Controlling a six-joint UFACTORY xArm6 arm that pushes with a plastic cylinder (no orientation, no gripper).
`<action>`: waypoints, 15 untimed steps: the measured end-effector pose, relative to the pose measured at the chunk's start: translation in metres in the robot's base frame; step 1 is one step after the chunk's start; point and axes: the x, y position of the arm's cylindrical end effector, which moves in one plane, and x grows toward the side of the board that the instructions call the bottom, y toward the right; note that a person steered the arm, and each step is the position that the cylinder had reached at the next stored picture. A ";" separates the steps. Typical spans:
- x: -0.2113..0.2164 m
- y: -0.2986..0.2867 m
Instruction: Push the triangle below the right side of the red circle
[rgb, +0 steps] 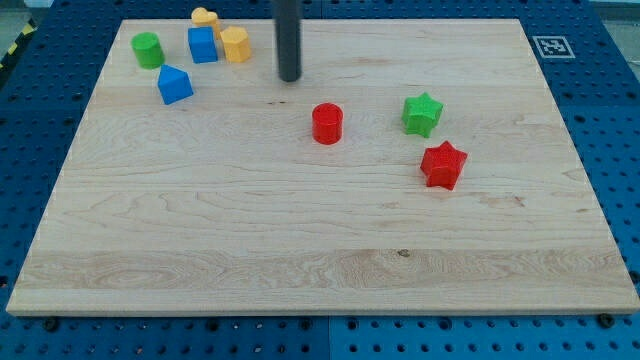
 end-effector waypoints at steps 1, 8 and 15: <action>-0.014 -0.062; 0.081 -0.099; 0.198 -0.112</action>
